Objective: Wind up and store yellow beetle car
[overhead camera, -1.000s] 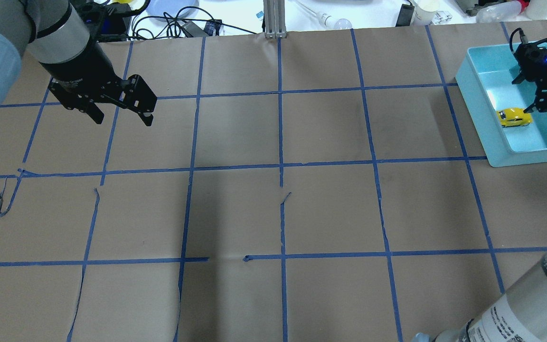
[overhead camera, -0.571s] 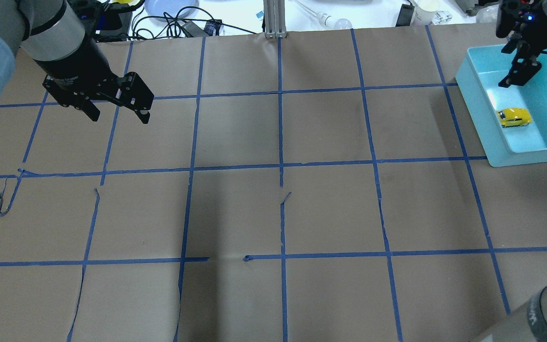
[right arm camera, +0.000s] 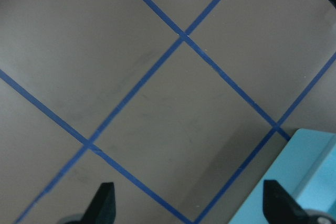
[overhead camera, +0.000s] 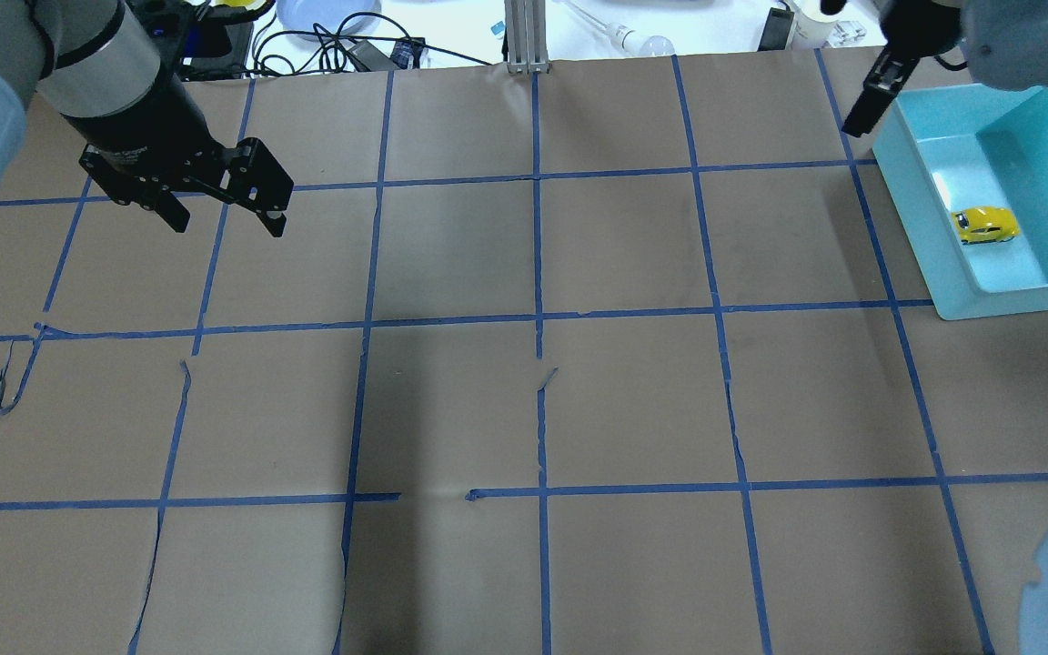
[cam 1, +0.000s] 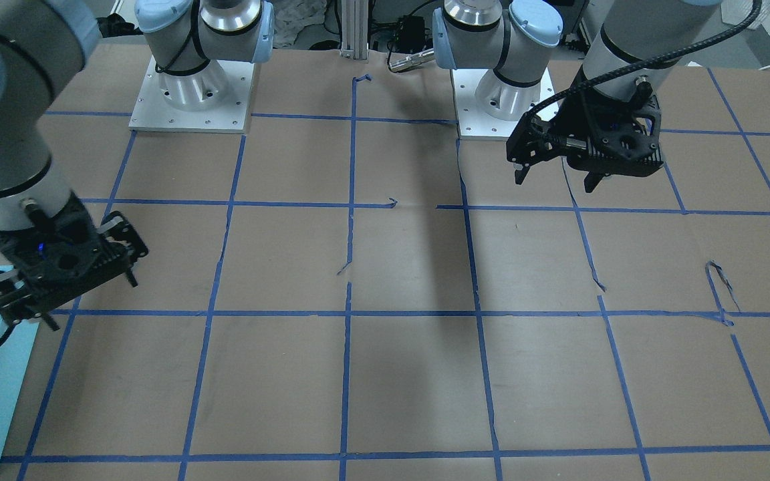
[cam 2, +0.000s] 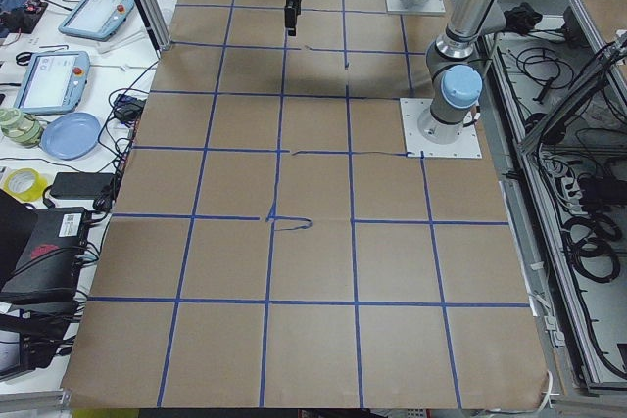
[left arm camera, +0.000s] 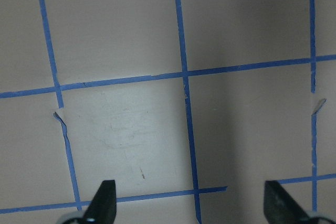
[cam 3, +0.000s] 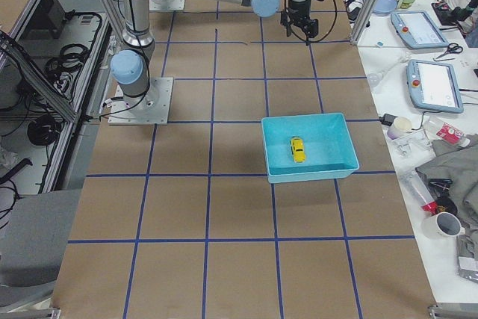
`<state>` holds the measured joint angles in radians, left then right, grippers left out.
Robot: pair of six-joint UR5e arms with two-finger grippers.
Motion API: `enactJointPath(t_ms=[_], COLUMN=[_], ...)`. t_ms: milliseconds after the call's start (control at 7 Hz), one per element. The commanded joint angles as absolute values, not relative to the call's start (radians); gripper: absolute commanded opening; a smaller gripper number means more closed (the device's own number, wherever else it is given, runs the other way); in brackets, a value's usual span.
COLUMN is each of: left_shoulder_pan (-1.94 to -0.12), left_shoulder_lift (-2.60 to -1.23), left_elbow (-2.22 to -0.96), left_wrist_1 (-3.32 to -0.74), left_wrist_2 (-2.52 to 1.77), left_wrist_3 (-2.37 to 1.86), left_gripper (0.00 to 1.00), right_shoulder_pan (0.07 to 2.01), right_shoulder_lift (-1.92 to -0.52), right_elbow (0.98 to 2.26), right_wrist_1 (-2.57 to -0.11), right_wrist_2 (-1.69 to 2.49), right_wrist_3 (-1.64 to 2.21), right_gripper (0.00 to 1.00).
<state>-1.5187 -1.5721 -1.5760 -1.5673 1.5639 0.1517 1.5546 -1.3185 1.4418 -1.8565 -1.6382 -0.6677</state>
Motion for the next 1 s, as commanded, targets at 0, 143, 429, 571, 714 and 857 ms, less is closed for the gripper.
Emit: enactJointPath(t_ms=[0,143,429,571,714,857], left_shoulder_pan=[-1.519,-1.520,-1.519,-1.519,-1.519,-1.519], left_shoulder_lift=[-1.572,-1.572,-1.574,-1.575,-1.575,-1.578], left_elbow=[-1.577,-1.577,-1.578,-1.578,-1.580,-1.580], left_wrist_1=[-1.566,-1.566,-1.566,-1.568,-1.568,-1.568], left_wrist_2=[1.563,1.563,1.563,1.566,1.565,1.565], left_wrist_3=[0.152,0.152,0.152,0.152,0.152,0.153], left_gripper=[1.00,1.00,1.00,1.00,1.00,1.00], right_shoulder_pan=[1.624,1.617,1.617,1.615,1.608,1.586], right_shoulder_lift=[-1.347,-1.362,-1.416,-1.417,-1.416,-1.416], right_elbow=[1.431,1.410,1.414,1.417,1.419,1.420], right_wrist_1=[-1.758,-1.699,-1.617,-1.618,-1.617,-1.614], right_wrist_2=[-1.612,-1.611,-1.611,-1.611,-1.609,-1.609], right_wrist_3=[-0.204,-0.087,-0.019,-0.017,-0.018,-0.023], right_gripper=[1.00,1.00,1.00,1.00,1.00,1.00])
